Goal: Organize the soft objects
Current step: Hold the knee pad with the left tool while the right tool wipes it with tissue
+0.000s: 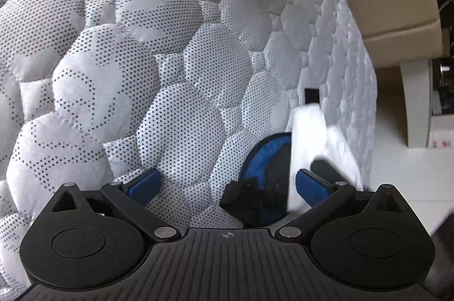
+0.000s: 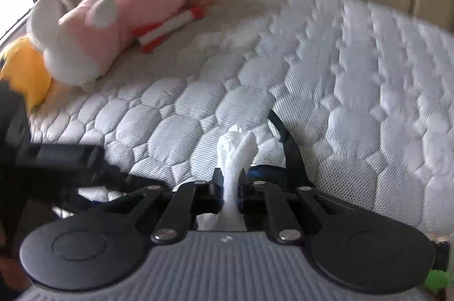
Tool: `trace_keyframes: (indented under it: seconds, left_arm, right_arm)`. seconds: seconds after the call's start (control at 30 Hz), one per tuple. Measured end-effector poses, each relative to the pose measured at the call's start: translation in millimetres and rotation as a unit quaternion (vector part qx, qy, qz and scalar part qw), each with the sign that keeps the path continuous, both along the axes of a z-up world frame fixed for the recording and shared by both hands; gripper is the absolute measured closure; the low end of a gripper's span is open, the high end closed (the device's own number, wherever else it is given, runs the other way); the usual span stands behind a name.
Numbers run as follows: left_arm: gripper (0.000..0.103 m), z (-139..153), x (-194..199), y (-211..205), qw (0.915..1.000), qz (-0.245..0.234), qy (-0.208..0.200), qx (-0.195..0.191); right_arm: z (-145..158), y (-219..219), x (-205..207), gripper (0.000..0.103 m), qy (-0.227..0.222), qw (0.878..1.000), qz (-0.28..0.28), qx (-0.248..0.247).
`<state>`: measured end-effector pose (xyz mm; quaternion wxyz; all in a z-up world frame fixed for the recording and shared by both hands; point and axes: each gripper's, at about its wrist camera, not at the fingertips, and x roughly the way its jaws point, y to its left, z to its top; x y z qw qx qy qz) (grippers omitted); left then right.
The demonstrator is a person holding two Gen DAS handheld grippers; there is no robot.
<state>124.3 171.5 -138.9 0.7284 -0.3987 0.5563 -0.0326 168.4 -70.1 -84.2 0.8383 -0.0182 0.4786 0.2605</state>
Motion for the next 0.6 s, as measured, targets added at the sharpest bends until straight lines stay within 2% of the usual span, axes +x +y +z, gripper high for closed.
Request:
trace_keyframes:
  seconds: [0.1, 0.2, 0.23, 0.3, 0.33, 0.43, 0.53, 0.6]
  left_arm:
    - [0.0, 4, 4, -14, 0.9979, -0.048, -0.014, 0.041]
    - [0.0, 12, 8, -43, 0.9832, -0.122, -0.047, 0.127]
    - [0.0, 14, 9, -55, 0.973, -0.15, -0.061, 0.164]
    - [0.0, 17, 8, -76, 0.953, -0.196, -0.086, 0.215]
    - [0.0, 18, 5, -86, 0.9407, -0.221, -0.098, 0.238]
    - [0.0, 18, 2, -105, 0.9178, -0.262, -0.118, 0.274]
    - [0.0, 17, 1, -109, 0.9112, -0.272, -0.119, 0.286]
    - [0.0, 17, 4, -108, 0.9135, -0.268, -0.116, 0.283]
  right_arm:
    - [-12, -10, 12, 0.087, 0.013, 1.0, -0.005, -0.008]
    - [-12, -26, 15, 0.088, 0.009, 0.999, -0.028, -0.017]
    - [-13, -31, 16, 0.088, 0.007, 0.999, -0.036, -0.027]
    - [-19, -39, 16, 0.09, -0.001, 0.997, -0.04, -0.064]
    - [-22, -43, 16, 0.09, 0.001, 0.997, -0.045, -0.065]
    - [-31, -55, 16, 0.09, 0.004, 0.996, -0.062, -0.069]
    - [-33, -58, 15, 0.09, -0.008, 0.994, -0.064, -0.09]
    - [-31, -56, 13, 0.093, -0.018, 0.994, -0.058, -0.096]
